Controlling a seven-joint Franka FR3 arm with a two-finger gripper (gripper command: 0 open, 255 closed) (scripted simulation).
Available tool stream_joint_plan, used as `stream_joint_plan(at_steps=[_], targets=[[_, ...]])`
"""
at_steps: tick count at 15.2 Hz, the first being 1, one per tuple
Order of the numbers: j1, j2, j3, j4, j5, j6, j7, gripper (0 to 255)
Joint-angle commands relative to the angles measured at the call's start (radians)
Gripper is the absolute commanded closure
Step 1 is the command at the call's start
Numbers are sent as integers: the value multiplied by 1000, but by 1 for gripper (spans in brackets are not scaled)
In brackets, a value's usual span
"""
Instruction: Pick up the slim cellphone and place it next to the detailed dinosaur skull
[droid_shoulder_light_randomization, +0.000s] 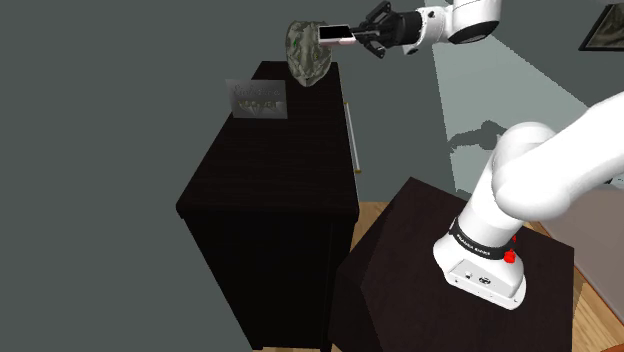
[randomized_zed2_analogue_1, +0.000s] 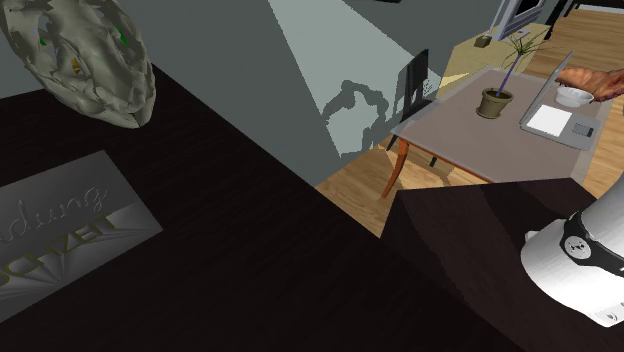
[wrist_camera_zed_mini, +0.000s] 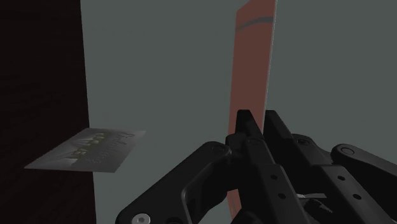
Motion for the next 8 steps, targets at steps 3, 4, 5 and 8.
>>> stream_joint_plan(at_steps=[3,4,5,8], targets=[[105,179,-89,152,68,-56,-34,255],[131,228,-115,191,90,-78,-41,255],[155,280,-142,232,113,-103,-47,255],[215,452,-227,358,200,-200,-55,255]])
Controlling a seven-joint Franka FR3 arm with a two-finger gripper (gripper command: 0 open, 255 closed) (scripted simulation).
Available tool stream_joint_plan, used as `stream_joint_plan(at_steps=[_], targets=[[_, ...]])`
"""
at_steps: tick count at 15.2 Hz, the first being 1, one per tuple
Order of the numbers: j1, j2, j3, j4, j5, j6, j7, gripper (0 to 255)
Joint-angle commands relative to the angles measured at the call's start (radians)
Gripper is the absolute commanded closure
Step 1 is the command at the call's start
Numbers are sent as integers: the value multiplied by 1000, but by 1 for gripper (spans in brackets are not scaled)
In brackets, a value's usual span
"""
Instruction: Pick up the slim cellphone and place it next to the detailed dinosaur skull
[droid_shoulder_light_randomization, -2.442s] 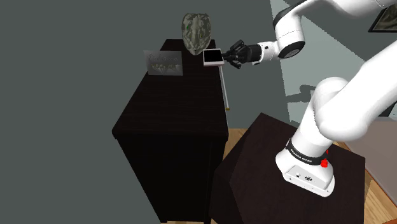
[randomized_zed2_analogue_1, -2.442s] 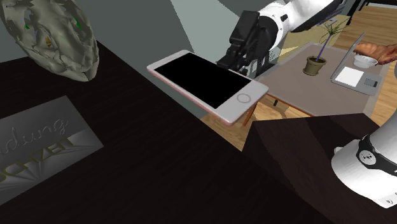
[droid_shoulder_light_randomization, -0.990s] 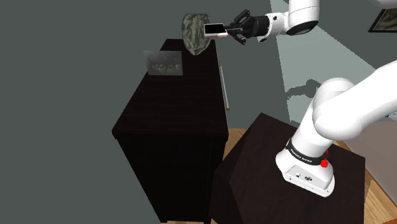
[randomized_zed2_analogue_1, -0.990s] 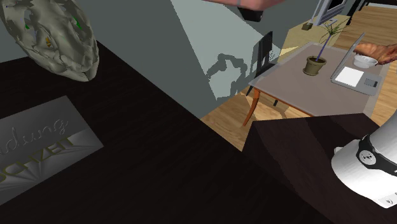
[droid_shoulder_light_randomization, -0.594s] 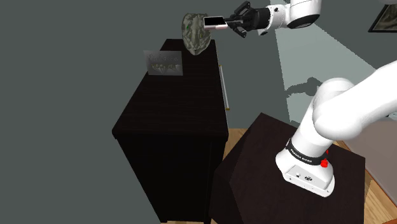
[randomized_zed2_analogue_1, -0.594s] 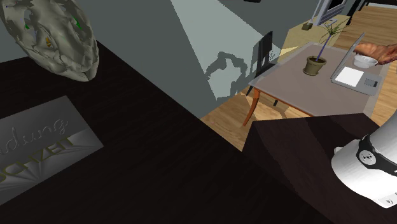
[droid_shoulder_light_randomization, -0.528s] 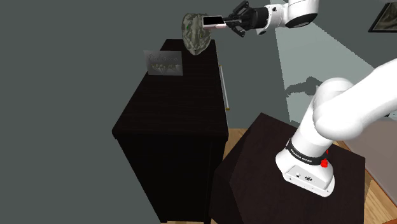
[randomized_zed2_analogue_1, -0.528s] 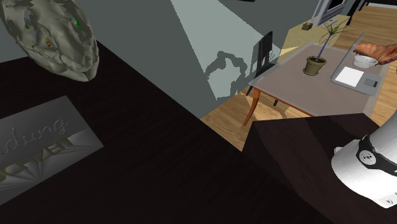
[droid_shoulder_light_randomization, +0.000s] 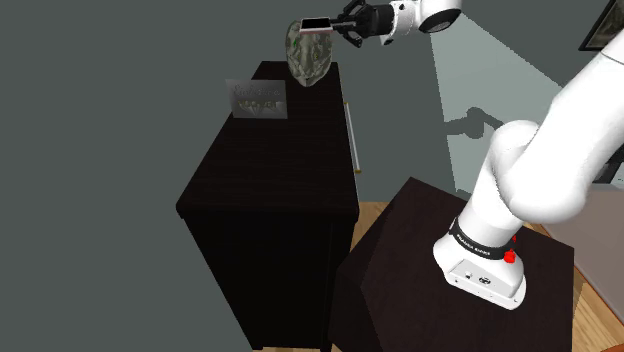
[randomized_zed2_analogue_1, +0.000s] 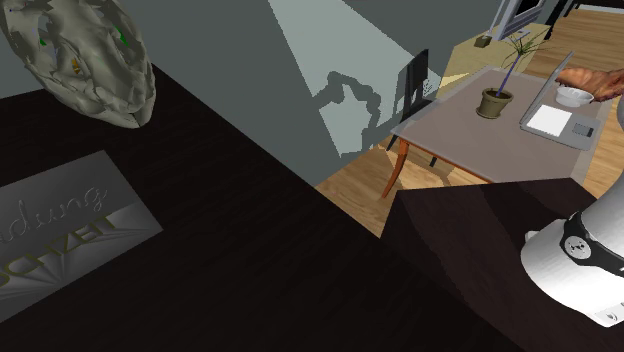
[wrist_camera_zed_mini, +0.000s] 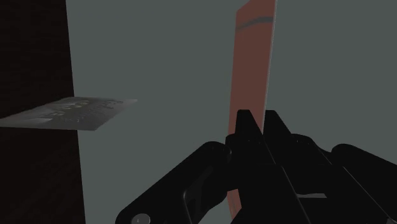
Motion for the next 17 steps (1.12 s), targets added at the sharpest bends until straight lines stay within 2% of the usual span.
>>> stream_joint_plan(at_steps=[1,3,5,10,14,17], targets=[[32,132,-61,86,70,-81,-8,255],[32,269,-98,174,153,-169,1,255],[-2,404,-106,265,239,-251,21,255],[-154,671,-41,512,419,-363,104,255],[-284,851,24,749,536,-383,192,255],[-390,991,71,972,617,-368,275,255]])
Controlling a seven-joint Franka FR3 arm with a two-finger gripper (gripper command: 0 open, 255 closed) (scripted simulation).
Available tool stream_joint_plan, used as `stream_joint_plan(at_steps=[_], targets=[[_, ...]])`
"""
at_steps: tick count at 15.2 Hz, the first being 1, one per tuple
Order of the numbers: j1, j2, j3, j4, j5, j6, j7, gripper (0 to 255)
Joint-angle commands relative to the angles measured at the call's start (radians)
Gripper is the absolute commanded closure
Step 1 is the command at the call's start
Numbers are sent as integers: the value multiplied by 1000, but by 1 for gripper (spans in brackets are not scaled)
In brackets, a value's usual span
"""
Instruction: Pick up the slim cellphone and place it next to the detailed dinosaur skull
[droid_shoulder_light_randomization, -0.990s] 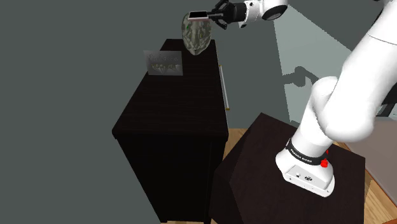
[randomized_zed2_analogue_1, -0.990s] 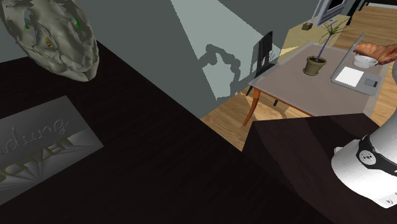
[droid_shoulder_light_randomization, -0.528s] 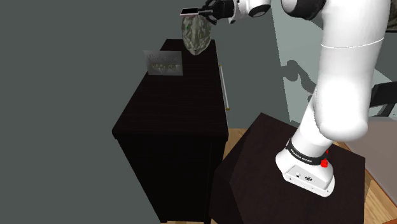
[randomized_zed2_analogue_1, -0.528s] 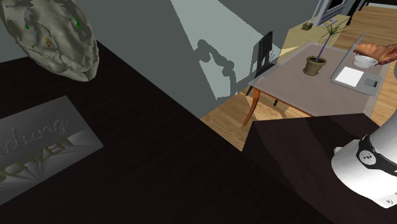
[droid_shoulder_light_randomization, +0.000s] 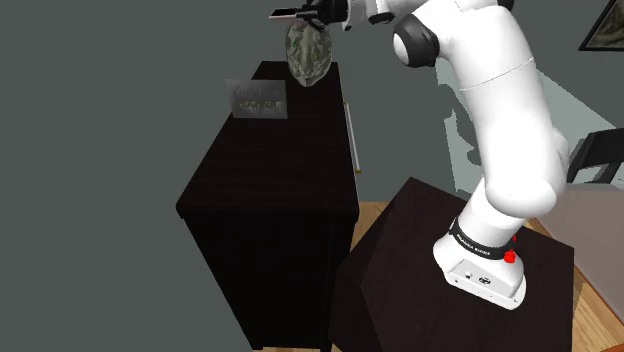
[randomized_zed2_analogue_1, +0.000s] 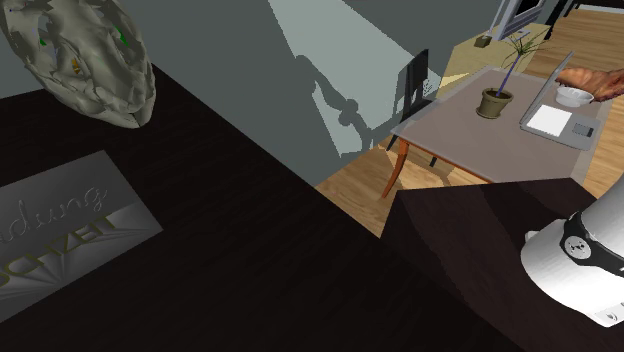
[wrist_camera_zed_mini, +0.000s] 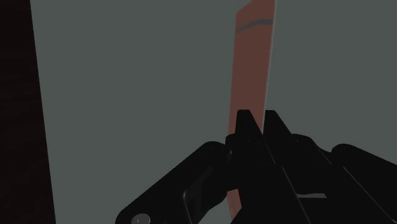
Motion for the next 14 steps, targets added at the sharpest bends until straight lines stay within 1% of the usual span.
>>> stream_joint_plan(at_steps=[1,2,14], targets=[[-81,106,33,171,59,15,61,255],[-147,191,55,326,101,40,117,255],[-121,216,71,220,99,22,0,255]])
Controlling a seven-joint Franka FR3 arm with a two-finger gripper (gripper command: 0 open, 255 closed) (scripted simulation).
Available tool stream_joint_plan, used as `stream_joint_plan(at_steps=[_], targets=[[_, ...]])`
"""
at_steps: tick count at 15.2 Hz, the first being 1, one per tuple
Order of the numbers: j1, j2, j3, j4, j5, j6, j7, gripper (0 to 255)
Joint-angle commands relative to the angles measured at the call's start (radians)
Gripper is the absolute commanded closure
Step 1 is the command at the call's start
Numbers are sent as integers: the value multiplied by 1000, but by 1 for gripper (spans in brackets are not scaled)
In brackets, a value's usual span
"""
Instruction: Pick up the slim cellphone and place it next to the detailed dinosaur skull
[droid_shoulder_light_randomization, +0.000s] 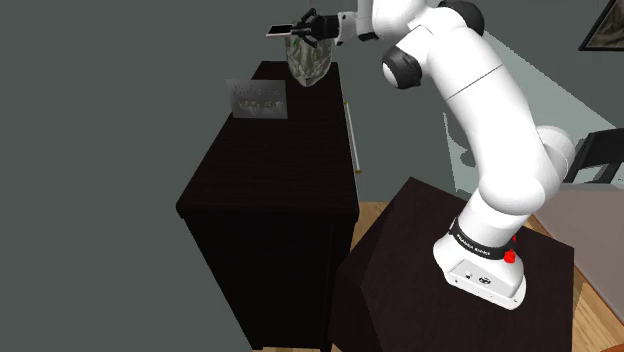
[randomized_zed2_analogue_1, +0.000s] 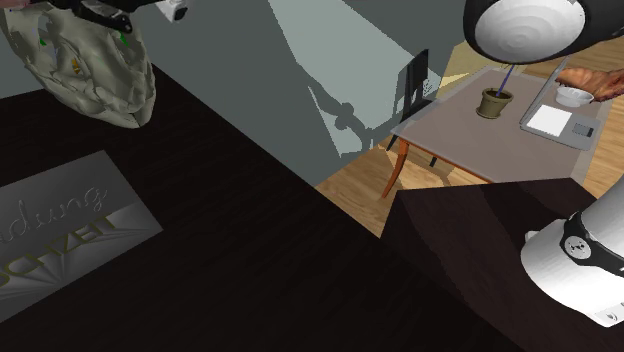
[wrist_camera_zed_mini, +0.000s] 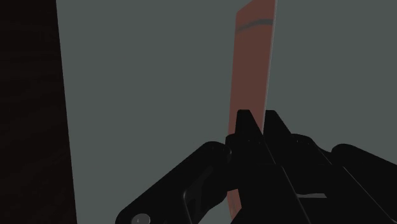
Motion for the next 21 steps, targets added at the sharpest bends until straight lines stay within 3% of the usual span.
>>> stream_joint_plan(at_steps=[1,21], targets=[[0,8,3,-14,1,-5,-19,255],[-4,112,43,-75,29,-22,-172,255]])
